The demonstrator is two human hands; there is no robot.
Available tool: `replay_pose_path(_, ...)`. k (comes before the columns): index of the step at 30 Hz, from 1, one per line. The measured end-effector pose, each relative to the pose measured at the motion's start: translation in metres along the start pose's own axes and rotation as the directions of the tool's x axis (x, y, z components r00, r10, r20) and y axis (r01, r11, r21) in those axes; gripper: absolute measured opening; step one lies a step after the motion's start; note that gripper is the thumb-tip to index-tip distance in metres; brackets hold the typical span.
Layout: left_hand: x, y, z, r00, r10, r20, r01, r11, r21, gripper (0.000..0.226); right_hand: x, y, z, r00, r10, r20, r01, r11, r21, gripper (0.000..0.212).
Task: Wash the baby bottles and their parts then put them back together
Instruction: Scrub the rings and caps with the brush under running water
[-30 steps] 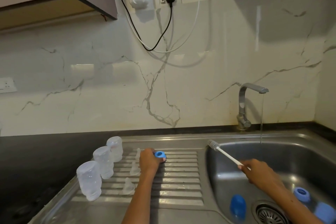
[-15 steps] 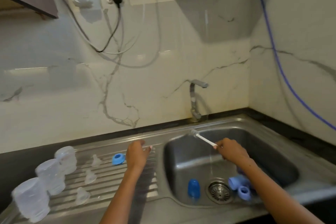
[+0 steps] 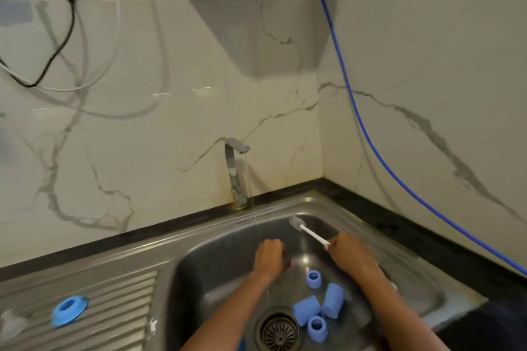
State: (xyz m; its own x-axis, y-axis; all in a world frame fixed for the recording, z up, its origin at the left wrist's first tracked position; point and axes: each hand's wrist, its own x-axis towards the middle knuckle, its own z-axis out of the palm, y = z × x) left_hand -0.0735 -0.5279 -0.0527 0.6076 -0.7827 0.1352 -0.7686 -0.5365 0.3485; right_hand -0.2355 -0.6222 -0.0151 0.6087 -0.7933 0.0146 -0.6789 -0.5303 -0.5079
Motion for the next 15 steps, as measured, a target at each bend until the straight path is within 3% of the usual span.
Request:
replay_pose_path(4,0.031,0.023,0.040,0.980,0.098,0.174,-0.116,0.989,0.093,0.040,0.006,0.001,0.002,0.999,0.015,-0.034,-0.015,1.000,-0.023,0.029)
replay_pose_path(7,0.045,0.030,0.067,0.953,0.117,0.281,-0.161,0.977,0.139,0.036,0.011,0.001,0.005,0.999,0.026,-0.032,-0.027,0.999,-0.036,0.027)
replay_pose_path(12,0.062,0.036,0.087,0.940,0.090,0.329,-0.159,0.969,0.190,0.037,0.017,0.003,0.006,0.999,0.021,-0.034,-0.023,0.997,-0.069,0.024)
replay_pose_path(15,0.063,0.039,0.091,0.932,0.068,0.356,-0.139,0.974,0.179,0.020,0.018,0.008,0.008,0.999,0.027,-0.034,-0.030,0.997,-0.066,0.025)
